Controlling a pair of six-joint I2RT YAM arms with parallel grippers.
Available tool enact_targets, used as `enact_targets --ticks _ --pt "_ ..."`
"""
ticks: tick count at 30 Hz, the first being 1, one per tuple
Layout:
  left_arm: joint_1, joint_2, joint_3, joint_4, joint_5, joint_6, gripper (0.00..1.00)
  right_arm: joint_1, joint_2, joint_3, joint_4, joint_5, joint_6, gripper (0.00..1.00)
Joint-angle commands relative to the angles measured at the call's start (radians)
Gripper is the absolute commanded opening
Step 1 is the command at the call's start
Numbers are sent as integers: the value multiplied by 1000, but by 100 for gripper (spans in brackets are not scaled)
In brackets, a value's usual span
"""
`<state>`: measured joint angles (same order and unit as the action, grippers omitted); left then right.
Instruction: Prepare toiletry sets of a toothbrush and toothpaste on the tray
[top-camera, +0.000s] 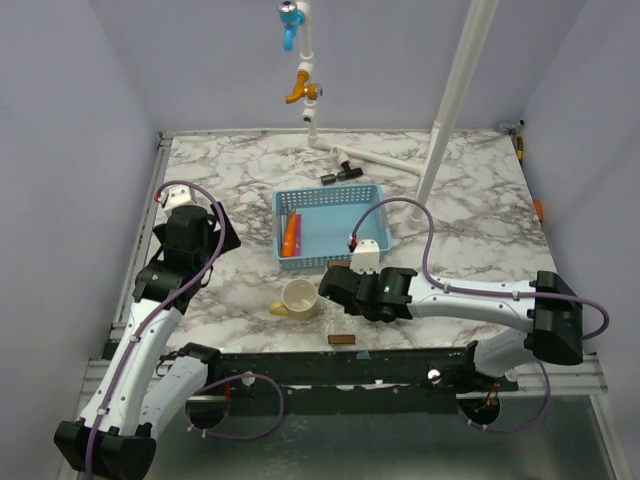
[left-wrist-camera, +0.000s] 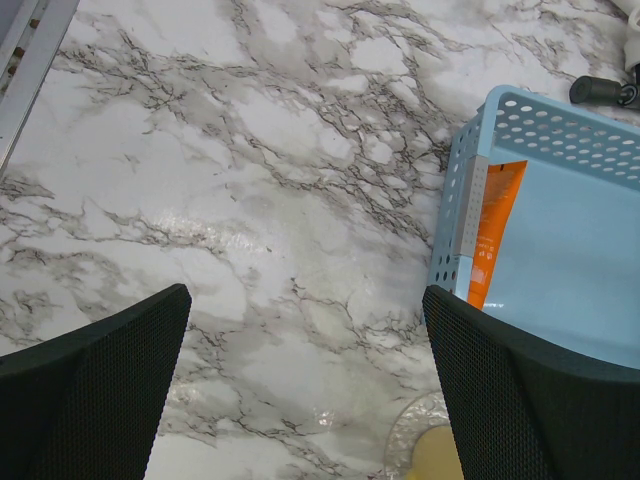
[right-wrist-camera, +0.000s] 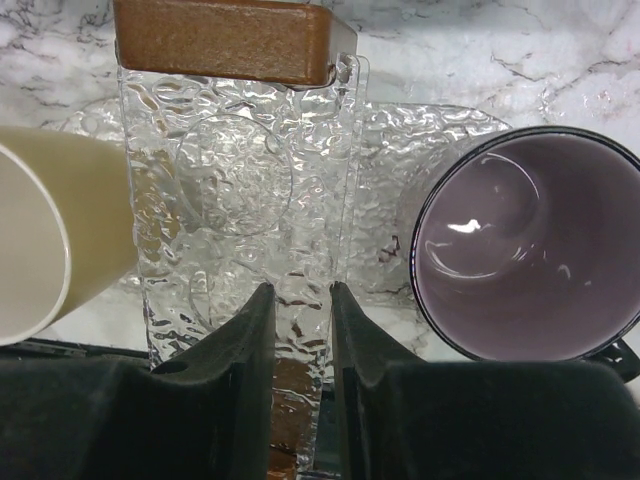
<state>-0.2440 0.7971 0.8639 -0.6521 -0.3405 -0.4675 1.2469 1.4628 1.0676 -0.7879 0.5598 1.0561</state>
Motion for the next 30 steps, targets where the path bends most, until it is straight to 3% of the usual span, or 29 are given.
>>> enact_targets --ticks 1,30 --pt "5 2 14 6 2 3 99 -29 12 -10 88 32 -24 1" --pt "5 24 17 2 -12 6 99 -127 31 -98 237 -104 -141 1"
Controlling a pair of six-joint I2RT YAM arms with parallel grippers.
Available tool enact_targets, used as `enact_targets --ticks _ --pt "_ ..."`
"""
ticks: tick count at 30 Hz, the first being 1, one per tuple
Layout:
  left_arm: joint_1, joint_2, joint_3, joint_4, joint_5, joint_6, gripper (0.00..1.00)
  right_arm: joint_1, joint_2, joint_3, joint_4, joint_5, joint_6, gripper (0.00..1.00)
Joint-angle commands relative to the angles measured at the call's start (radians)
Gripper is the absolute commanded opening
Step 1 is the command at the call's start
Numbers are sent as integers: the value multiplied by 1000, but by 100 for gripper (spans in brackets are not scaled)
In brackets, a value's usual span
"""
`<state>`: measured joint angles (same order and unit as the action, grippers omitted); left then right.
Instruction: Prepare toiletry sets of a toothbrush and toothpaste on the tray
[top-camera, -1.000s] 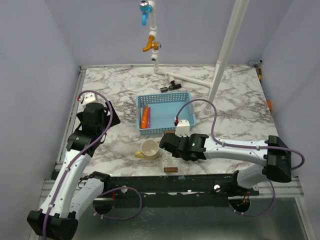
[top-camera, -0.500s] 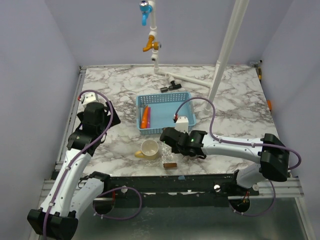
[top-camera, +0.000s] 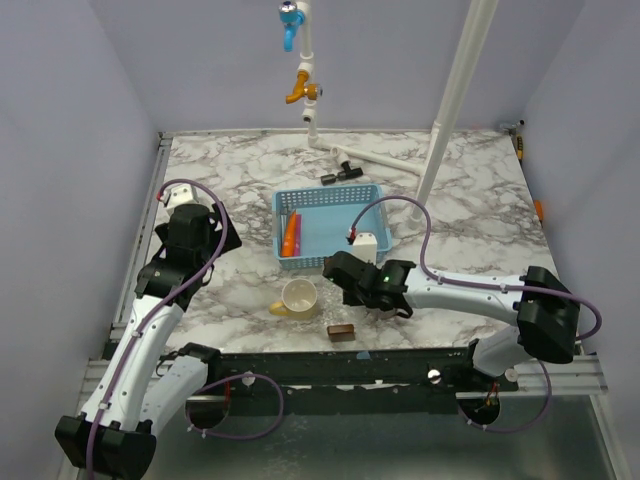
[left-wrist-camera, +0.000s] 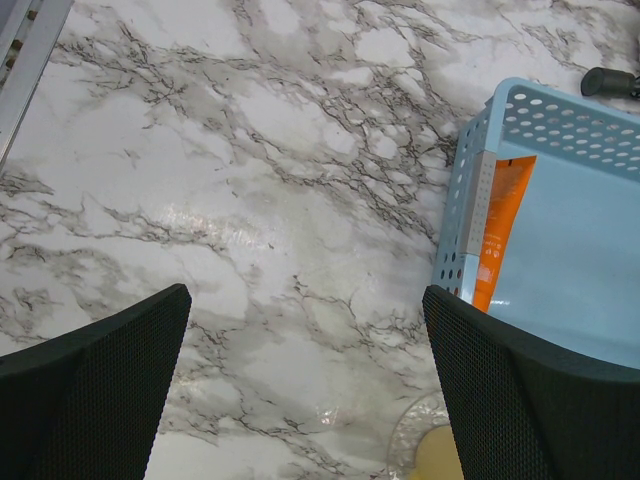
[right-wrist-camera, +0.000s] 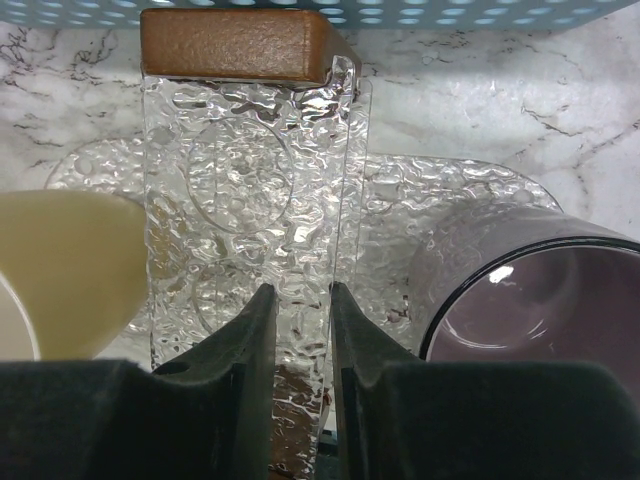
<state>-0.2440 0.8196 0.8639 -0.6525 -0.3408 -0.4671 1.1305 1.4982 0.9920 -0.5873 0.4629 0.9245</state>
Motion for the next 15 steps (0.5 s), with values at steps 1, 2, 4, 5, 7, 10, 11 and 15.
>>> enact_targets --ticks 1,2,4,5,7,10,11,15 --pt "5 3 17 2 -12 5 99 -12 -5 -24 41 -11 -10 0" --pt "5 4 17 3 -13 5 99 -16 -3 -25 43 -13 -10 0" --pt "5 6 18 2 -13 5 99 -17 0 -27 42 -17 -13 0" --pt "5 7 18 2 -13 5 99 -18 3 -30 43 -20 -14 0" --pt "5 9 18 2 -13 5 99 -18 4 -33 40 -21 -14 0" --pt "5 9 20 2 -14 5 99 -17 5 -32 28 -14 -13 0" --pt "6 9 20 2 -13 5 99 -18 3 -32 22 -7 -14 1" --pt "5 9 20 2 -11 5 99 -17 4 -27 6 3 -16 6"
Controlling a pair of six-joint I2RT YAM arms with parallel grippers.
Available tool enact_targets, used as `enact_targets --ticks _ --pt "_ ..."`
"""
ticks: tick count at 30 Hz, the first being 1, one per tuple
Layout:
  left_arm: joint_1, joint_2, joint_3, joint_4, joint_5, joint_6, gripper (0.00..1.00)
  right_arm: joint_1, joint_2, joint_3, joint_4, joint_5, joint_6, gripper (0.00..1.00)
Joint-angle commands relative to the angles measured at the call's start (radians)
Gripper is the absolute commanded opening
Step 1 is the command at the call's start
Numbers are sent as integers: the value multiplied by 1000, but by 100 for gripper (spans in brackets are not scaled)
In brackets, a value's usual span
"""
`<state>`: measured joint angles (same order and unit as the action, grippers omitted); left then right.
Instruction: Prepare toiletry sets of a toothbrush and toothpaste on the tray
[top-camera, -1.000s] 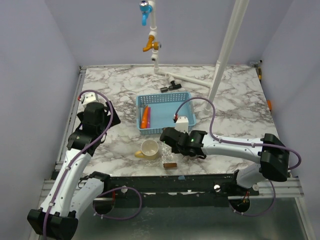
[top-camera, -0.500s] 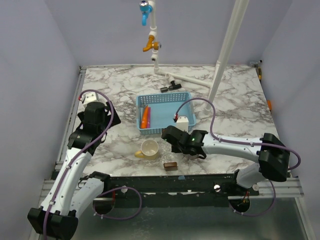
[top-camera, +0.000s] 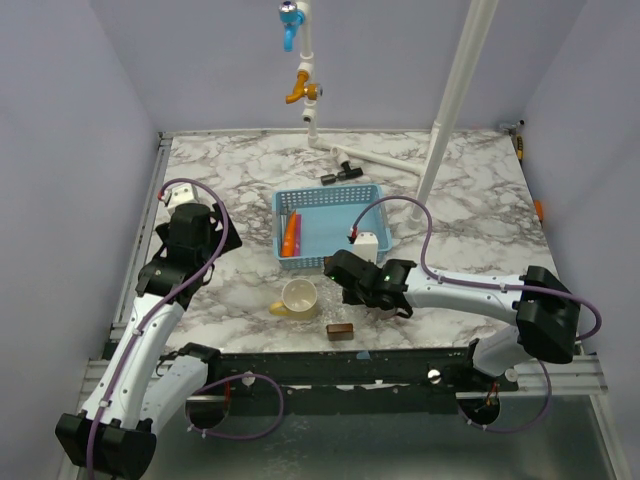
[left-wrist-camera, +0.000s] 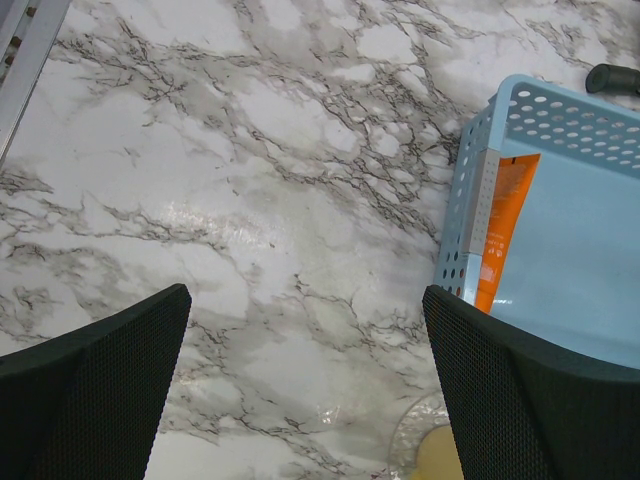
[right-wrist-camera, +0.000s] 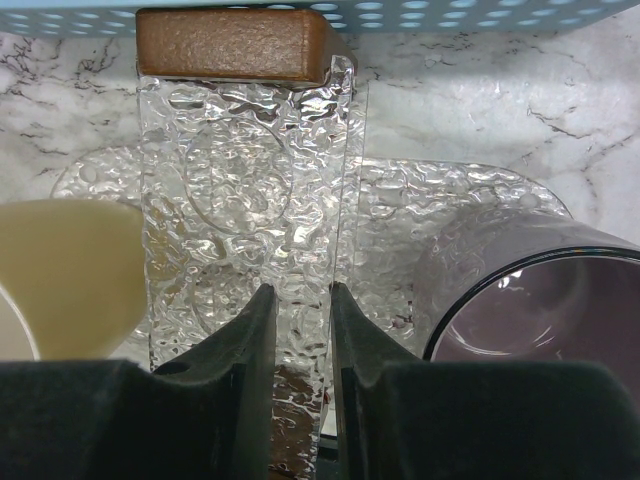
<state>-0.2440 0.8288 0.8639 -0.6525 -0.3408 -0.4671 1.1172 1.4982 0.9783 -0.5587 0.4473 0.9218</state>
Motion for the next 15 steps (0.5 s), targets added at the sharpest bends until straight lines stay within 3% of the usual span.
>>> enact_targets --ticks 1,6,15 --pt "6 0 20 2 -12 5 99 -5 2 -13 -24 19 -13 8" --pt "6 -1 19 2 -13 5 99 -4 -3 -10 -31 19 -11 22" --pt "6 -2 20 1 -13 5 99 -4 6 27 -60 28 -13 35"
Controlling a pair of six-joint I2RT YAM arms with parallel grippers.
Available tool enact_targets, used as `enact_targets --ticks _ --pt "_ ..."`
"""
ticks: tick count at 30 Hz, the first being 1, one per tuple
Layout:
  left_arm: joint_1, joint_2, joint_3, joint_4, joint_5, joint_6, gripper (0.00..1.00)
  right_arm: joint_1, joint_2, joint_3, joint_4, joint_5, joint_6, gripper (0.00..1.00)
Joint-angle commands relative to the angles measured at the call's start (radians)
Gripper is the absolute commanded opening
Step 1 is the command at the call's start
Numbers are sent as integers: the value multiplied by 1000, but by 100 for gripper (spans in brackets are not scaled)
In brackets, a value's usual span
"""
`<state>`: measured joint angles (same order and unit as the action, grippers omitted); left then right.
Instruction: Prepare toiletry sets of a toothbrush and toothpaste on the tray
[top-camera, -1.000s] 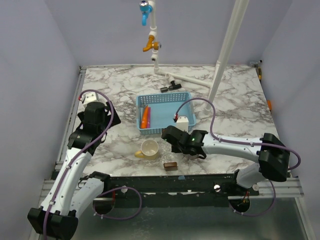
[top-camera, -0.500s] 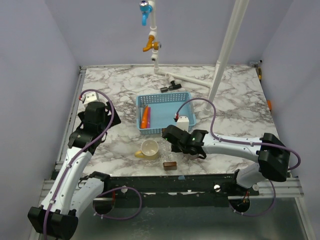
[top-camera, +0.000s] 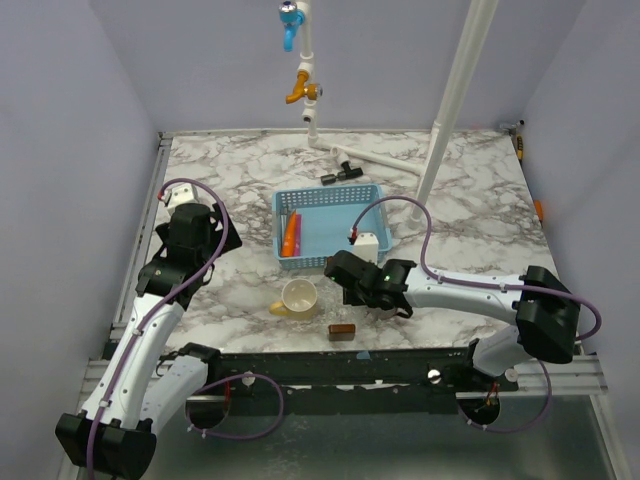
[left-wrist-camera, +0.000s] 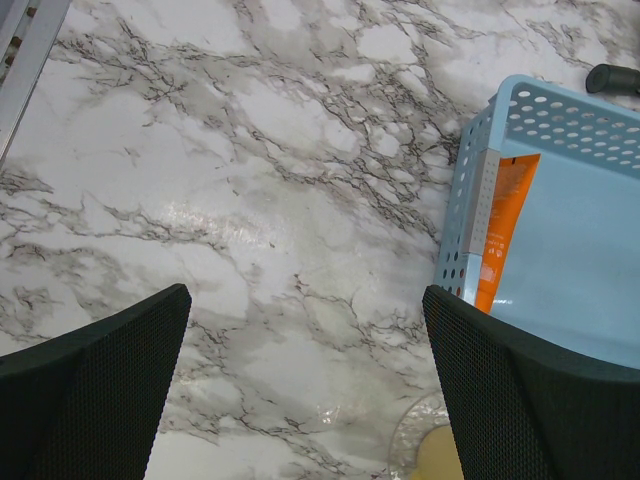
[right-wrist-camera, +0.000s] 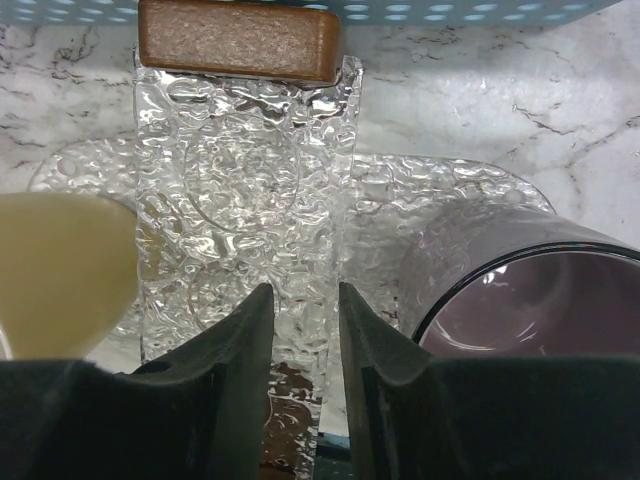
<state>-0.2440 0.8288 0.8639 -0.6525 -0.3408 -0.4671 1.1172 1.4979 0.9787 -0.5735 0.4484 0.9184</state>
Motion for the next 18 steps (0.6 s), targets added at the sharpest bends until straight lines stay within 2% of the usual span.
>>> enact_targets --ticks 1,7,18 --pt "6 -3 20 1 -13 5 99 -5 7 30 -50 28 -9 37" --pt "6 -3 20 1 -13 5 99 -5 4 49 -58 26 -13 43" --pt "6 -3 20 2 -10 5 99 -5 5 180 -152 65 -59 46"
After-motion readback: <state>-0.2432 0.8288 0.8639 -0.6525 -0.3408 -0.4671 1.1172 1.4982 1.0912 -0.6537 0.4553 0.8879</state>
